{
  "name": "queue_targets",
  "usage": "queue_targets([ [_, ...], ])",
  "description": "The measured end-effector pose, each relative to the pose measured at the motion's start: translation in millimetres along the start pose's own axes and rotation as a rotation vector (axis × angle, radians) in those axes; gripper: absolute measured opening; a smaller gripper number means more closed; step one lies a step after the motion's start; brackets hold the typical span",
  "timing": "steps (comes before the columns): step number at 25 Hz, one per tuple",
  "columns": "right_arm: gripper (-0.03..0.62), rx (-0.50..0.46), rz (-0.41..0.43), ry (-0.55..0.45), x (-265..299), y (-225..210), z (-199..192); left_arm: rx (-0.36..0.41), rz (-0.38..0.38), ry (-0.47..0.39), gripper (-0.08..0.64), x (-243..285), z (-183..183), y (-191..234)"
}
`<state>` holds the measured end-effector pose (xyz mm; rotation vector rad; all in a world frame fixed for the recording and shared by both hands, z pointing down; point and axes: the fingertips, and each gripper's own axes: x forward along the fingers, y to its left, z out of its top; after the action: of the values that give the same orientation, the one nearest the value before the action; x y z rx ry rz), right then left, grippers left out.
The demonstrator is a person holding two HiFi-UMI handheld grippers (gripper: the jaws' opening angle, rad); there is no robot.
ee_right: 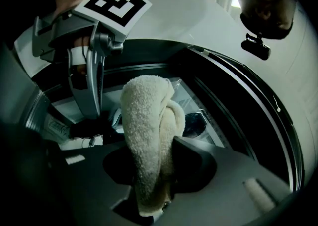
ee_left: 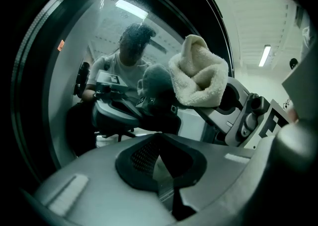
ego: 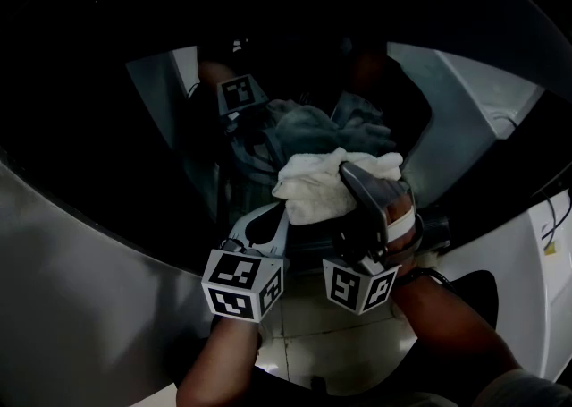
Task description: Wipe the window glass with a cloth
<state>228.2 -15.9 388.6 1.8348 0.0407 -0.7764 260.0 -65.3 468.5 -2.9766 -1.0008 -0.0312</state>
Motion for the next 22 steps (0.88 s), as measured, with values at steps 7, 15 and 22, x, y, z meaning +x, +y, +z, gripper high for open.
queue_targets([
  [7,0.133,-0.001,0.011,0.001,0.0,7.6,-3.3,-0.012,0.01,0.013,0.017,3.9,-2.4,7.6],
  [15,0.133,-0.001,0.01,-0.006,-1.8,14.4,-5.4,-0.01,0.008,0.019,0.017,5.4,-3.3,9.5],
  [22,0.133,0.015,0.017,0.0,-2.4,21.1,-8.0,-0.008,0.012,0.029,0.017,7.0,-4.2,12.9],
])
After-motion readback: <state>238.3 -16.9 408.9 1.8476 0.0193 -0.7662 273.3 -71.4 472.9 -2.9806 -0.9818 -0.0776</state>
